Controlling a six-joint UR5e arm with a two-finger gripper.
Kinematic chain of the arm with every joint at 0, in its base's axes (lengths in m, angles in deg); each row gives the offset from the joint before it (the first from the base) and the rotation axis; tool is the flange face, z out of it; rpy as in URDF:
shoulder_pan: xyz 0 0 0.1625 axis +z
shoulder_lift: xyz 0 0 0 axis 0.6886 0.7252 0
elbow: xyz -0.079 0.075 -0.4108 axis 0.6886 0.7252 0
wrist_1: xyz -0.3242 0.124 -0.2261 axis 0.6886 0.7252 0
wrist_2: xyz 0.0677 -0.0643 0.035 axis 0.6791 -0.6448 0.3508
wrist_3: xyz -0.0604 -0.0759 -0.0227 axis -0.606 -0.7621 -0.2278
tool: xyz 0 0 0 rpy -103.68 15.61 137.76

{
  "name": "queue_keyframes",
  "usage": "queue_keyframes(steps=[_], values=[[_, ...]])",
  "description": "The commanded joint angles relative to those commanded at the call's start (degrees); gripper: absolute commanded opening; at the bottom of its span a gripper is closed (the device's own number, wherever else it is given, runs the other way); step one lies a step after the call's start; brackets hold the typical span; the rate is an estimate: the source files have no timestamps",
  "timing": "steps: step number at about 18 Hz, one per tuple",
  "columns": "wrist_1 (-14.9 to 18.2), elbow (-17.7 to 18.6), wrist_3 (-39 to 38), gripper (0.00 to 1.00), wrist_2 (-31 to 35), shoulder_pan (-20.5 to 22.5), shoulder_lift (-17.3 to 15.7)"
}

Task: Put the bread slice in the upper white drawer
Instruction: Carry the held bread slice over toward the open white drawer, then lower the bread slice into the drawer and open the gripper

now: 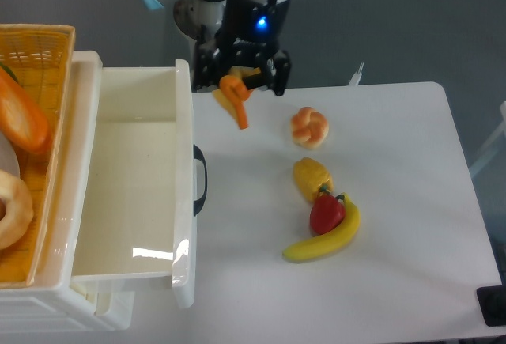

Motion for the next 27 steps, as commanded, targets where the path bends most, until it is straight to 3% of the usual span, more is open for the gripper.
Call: queue_keyframes(steps=[3,18,24,27], values=[[-1.0,0.1,-0.9,0.23,0.0,-2.2,1.2],[-1.3,0.1,-0.8,0.35,-0.2,-5.2,1.9],[-1.4,0.0,0.1,0.69,0.0,-5.9,1.9],[-1.4,0.1,0.1,0.72,0.1,-6.0,1.9]])
